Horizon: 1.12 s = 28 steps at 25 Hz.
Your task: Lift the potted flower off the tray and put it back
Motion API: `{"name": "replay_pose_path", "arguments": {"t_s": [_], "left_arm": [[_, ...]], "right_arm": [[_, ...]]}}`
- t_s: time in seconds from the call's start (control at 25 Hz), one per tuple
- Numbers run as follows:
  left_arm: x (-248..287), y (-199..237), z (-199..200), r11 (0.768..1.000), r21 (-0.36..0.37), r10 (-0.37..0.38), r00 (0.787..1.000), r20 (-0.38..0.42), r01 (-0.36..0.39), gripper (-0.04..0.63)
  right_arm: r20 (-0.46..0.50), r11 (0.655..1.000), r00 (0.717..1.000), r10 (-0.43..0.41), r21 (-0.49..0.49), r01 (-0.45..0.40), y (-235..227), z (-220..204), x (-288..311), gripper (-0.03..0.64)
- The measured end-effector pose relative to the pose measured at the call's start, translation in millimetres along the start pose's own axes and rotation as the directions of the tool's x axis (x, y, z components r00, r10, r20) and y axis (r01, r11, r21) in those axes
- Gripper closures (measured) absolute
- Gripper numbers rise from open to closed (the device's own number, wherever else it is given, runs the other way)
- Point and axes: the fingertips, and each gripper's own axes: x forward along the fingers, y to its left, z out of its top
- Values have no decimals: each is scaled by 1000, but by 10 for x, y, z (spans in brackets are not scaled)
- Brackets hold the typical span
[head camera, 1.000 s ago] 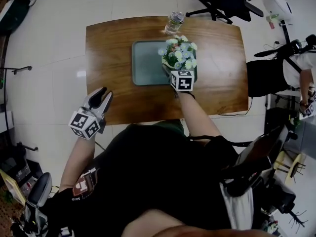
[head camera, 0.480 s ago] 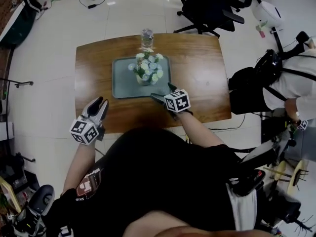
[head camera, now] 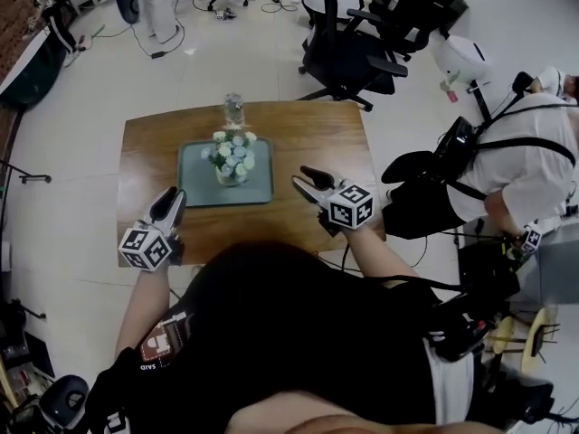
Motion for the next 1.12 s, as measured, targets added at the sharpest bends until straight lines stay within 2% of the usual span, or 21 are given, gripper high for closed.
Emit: {"name": "replay_pose_path", "arguments": {"t_s": [0.16,0.36,0.52,0.68,0.88,1.12], "left_arm": [[-70,78,176,1000,-1,-16,1000,24,16,498],[-166,291,343,997,-2,-77,997,22,78,529],[-221,395,426,993,-6,-120,993,14,120,593],[-182,502,438,988,-6,-156,988,2,156,594],[-167,551,450,985,-20,-169,986,13,169,594],[-249,585,508,988,-18,-151,988,23,151,594]], "right_arm": [[62,1000,998,-13,4,13,94,201,-80,601],[100,997,995,-5,74,-3,360,256,41,604],[97,997,995,-13,79,5,529,285,59,604],[117,996,993,-35,89,25,598,364,172,604],[91,997,994,-55,56,51,598,398,266,604],[66,995,993,-99,5,99,505,455,243,604]]}}
